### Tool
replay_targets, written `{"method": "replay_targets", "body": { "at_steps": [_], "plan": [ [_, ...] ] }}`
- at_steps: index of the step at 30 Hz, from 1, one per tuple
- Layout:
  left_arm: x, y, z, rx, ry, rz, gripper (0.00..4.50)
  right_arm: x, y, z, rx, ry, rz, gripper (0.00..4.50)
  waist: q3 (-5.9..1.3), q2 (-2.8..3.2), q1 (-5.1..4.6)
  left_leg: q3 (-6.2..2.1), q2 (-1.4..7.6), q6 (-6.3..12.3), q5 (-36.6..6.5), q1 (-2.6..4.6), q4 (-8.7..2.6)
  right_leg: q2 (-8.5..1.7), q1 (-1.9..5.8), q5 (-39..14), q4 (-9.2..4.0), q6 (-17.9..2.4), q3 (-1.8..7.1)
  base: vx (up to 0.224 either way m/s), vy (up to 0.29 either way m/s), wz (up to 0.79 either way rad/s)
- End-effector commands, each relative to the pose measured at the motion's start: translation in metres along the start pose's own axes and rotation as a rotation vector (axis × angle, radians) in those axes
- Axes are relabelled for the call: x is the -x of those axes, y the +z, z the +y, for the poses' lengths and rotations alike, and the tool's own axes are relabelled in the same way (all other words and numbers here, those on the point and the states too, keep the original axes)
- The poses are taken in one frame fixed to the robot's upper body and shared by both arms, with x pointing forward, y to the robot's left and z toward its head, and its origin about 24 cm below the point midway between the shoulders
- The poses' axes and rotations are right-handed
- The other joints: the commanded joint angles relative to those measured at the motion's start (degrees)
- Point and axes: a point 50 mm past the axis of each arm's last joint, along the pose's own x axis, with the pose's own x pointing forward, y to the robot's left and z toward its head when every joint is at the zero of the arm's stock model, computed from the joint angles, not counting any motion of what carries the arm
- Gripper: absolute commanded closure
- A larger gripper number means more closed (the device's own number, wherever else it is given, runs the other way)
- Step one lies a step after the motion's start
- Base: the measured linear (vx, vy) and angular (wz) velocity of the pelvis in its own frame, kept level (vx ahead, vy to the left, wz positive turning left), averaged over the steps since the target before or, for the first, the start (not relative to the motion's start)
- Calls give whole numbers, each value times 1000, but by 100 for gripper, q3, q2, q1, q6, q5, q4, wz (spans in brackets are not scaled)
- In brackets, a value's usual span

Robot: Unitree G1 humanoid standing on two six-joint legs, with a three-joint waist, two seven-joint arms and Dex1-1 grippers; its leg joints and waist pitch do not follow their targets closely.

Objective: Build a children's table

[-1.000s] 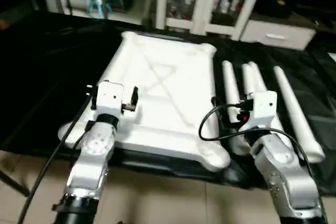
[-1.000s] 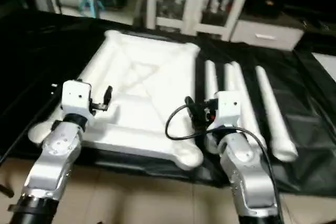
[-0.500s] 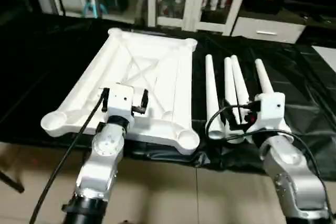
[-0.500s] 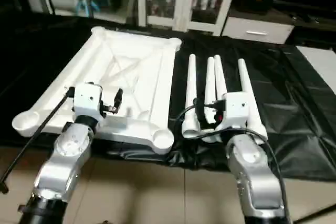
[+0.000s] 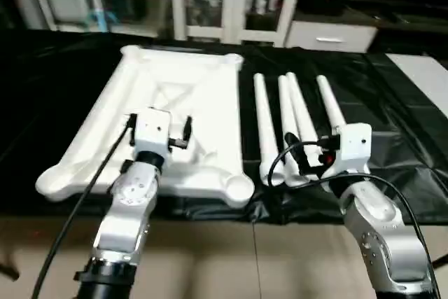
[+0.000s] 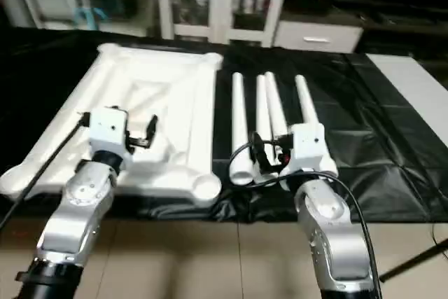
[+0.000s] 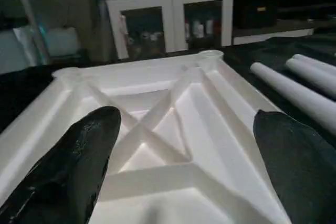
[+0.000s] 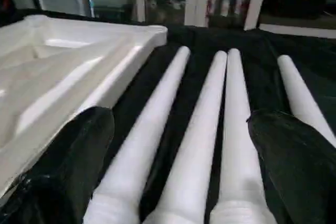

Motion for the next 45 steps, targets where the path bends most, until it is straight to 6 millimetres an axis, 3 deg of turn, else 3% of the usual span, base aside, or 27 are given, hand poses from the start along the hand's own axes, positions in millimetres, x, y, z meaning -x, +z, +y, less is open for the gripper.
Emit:
{"method": "replay_targets", "body": {
  "at_steps": [1,3,5,8,9,10,11,12,13,14,15,16,17,18,19,20,21,22,23,24,25,26,27,29,32,38,45],
  "plan": [
    [-1,4,1,-6,-2,-16,0,-1,3,0,17,1,-10,2,-395,22,51,41,106,900,-770,30,-503,-113,239,-1009,-272,-1366,106,170,-17,13],
    [0,4,1,-5,-3,-15,0,-1,3,0,27,5,-8,2,-473,14,22,-50,0,1770,685,126,-347,12,236,229,-41,-1598,50,206,-27,9],
    [0,4,1,-5,0,-16,0,-1,3,-1,28,8,-8,2,-507,-49,66,-104,-100,2338,1574,244,-209,79,191,691,78,-1531,73,177,-17,12],
    [1,4,2,-5,4,-16,0,-1,4,0,61,17,-2,2,-491,-105,142,-145,-265,2577,2135,204,-64,154,277,1095,190,-1383,176,159,-9,18],
    [1,4,2,-6,4,-16,0,-2,3,-1,74,17,1,2,-478,-119,149,-241,-319,2568,2357,288,17,265,272,1238,274,-1185,237,152,-12,20],
    [1,4,2,-7,5,-16,0,-2,3,0,74,19,2,2,-420,-226,231,-281,-554,2865,2239,-180,152,251,586,1467,158,-961,207,128,-10,33],
    [1,4,2,-7,5,-17,0,-2,3,0,74,20,3,2,-435,-181,264,-240,-714,2918,1959,-536,292,137,944,1899,88,-713,322,115,13,59],
    [1,4,3,-10,6,-17,0,-2,3,-1,71,16,3,2,-404,-124,348,-294,-712,2944,1916,-717,351,49,1078,2009,58,-518,251,115,13,59],
    [1,4,3,-12,7,-16,0,-2,2,-1,64,13,2,2,-396,-3,282,-467,-561,2767,1981,-506,266,174,942,2005,85,-73,52,179,-27,78],
    [2,4,4,-12,8,-16,0,-2,2,-2,32,5,-2,2,-503,249,-154,-1294,231,2997,2750,1225,124,383,-664,-103,842,316,-194,228,-215,34],
    [2,4,4,-12,8,-15,0,-1,2,-2,19,2,-4,2,-505,134,-145,-1529,559,3139,4686,1266,85,116,-930,-1174,1105,525,-83,228,-215,34],
    [2,3,4,-14,9,-15,0,-1,3,-3,3,-6,-6,2,-495,92,-140,-1446,618,3053,4920,1120,3,-27,-1033,-737,1089,569,90,130,-340,-17],
    [3,4,5,-1,9,-27,0,-1,3,-4,8,-4,-7,2,-476,-52,-48,-1069,333,2546,4914,838,12,-130,-1136,501,947,225,243,-40,-305,-7],
    [3,4,5,1,10,-30,0,-1,3,-4,18,2,-9,2,-465,-192,-27,-902,30,2229,4512,760,138,-192,-1080,1295,583,-94,378,-40,-305,-7],
    [4,4,6,-4,12,-28,0,-1,4,-3,29,8,-11,2,-473,-581,128,-356,-878,1684,2631,-115,674,-322,-19,2960,362,-278,944,-7,-156,26],
    [4,4,7,-12,9,-23,0,-1,4,-3,34,12,-11,2,-523,-615,368,-358,-566,1043,858,-580,830,-746,456,6461,472,-799,1266,63,-26,28],
    [4,3,7,-23,-4,-22,0,-1,4,-3,34,13,-13,2,-437,-602,351,-279,-526,414,1018,-466,492,-397,193,8800,650,-486,703,63,-26,28],
    [5,2,7,-34,-17,-24,0,-1,4,-3,33,13,-13,2,-438,-477,364,-286,-488,269,1242,-419,399,-368,101,8838,634,-387,566,-100,-20,-3],
    [6,2,7,-33,-41,-29,0,0,4,-3,32,14,-14,2,-363,-255,306,-311,-335,195,1472,-350,71,-296,-66,7108,445,-260,350,-198,-14,-13],
    [6,2,7,-27,-52,-31,0,0,4,-3,32,15,-14,2,-392,-79,315,-336,-175,151,1436,-398,-34,-276,13,6012,422,-279,349,-198,-14,-13],
    [7,2,7,-8,-79,-28,0,1,4,-3,32,16,-16,2,-357,-5,253,-419,141,121,989,-401,-120,-167,11,4000,387,-310,338,-95,-32,0],
    [10,2,6,38,-143,-29,0,2,5,-2,35,29,-23,2,-343,49,253,-480,379,108,263,-207,-184,-235,-70,2124,248,-689,344,0,0,0],
    [11,2,6,45,-159,-30,0,2,5,-2,36,36,-25,2,-292,18,218,-411,450,70,-277,-185,-276,-262,-72,1017,166,-1127,360,0,0,0],
    [14,5,7,48,-261,-38,0,5,9,-1,51,94,-40,2,-207,-11,283,-221,410,-25,-982,-191,-331,-272,-136,-166,49,-1315,426,-89,33,12],
    [17,7,8,21,-408,-37,0,12,16,4,78,235,-62,2,-156,-36,364,-70,384,-141,-1711,-161,-396,-315,-217,-1852,-107,-1030,471,-78,33,7],
    [24,8,6,-29,-753,47,0,25,20,9,152,497,4,2,-194,-25,442,1,390,-118,-1492,-194,-433,-301,-309,-1540,-59,-869,483,-20,11,1],
    [31,-5,11,-204,-1111,270,0,39,24,2,205,740,111,2,-256,-61,469,34,377,150,-626,-274,-373,-312,-228,-496,41,-1067,478,0,0,0]
  ]
}}
